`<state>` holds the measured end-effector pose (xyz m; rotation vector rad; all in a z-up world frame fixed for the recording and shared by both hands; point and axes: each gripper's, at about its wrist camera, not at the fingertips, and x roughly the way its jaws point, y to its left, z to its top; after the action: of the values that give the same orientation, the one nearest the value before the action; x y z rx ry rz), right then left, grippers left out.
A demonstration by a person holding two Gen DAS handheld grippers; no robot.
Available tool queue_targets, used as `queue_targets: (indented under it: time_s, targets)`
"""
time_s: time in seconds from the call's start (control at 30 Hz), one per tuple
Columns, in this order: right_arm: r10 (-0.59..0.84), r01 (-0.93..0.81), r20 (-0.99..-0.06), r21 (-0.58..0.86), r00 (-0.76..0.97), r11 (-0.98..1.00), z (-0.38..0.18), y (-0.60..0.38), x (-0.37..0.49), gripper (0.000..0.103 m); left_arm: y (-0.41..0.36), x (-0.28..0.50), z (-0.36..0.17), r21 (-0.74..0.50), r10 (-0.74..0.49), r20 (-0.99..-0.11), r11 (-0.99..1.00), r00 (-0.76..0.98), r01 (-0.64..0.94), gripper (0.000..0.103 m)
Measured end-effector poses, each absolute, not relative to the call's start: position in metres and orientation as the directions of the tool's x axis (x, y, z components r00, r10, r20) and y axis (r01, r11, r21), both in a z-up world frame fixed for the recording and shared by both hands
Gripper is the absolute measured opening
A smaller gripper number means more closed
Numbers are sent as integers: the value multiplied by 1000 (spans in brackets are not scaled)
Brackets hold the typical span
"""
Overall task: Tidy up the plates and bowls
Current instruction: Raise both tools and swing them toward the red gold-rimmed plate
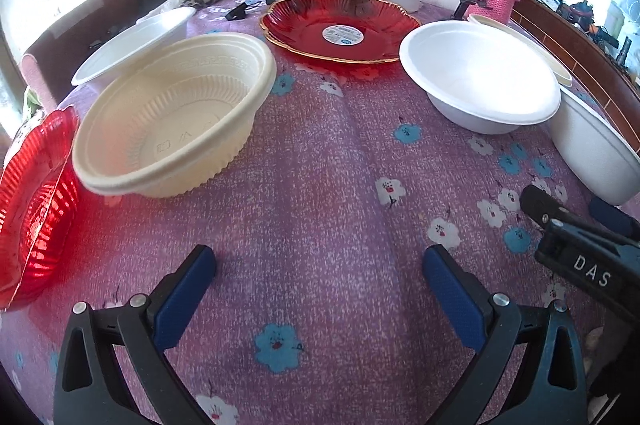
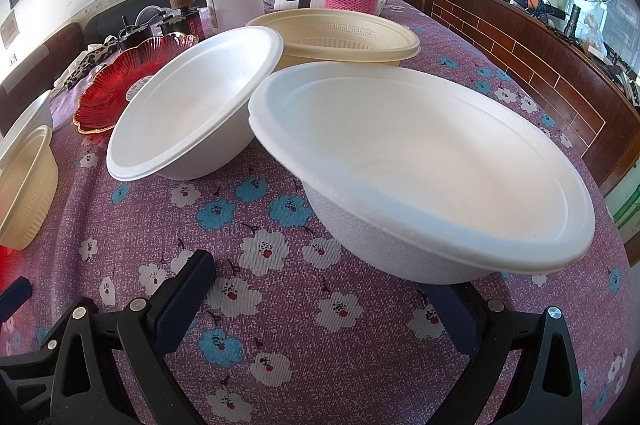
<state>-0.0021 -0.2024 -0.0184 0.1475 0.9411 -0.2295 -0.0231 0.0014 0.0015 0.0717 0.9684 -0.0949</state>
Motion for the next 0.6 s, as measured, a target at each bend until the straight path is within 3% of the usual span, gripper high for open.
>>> queue_targets:
  time_s: [0.4,0.6]
  targets:
    - [-90,216,-858,26,506,976,-17,-202,-7,102,8,-47,3,4,-101,-839,981,534,192,103]
    - [-86,240,-879,33,468,970,-14,-200,-28,102,30,-71,17,-93,-175,-837,979,518,181,103]
